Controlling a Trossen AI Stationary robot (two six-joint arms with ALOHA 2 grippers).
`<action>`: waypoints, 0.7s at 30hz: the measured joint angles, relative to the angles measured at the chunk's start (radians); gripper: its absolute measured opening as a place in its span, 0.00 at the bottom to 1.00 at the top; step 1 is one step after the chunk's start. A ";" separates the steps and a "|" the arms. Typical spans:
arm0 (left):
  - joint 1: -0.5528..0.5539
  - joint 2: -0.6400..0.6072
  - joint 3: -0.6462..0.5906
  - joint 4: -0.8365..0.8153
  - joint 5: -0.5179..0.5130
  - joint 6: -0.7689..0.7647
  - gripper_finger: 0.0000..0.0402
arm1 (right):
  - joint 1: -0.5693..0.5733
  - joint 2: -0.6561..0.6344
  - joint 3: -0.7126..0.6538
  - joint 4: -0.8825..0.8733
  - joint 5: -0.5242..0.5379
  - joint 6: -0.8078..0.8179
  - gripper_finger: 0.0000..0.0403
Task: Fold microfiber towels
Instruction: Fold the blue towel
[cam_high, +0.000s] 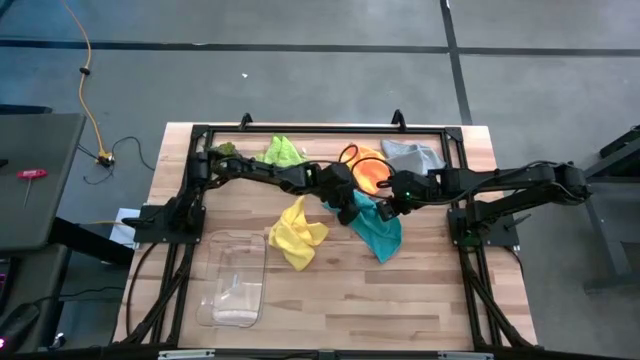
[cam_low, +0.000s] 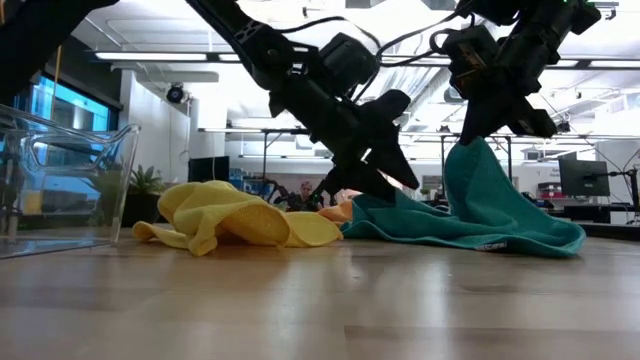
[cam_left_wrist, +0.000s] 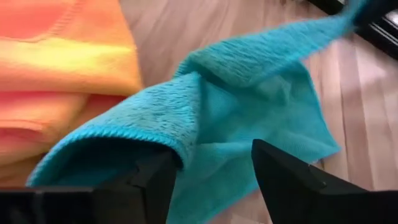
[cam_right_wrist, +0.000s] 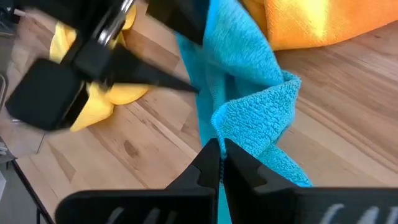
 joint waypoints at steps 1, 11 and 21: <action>-0.005 0.000 0.000 0.000 -0.011 0.004 0.50 | 0.000 0.000 0.000 0.000 0.002 0.000 0.00; -0.013 0.026 -0.002 0.012 -0.050 0.007 0.47 | 0.000 0.000 0.000 0.000 0.003 0.006 0.00; 0.011 0.004 -0.001 0.029 -0.037 0.030 0.04 | 0.000 0.000 0.000 0.000 0.003 -0.003 0.00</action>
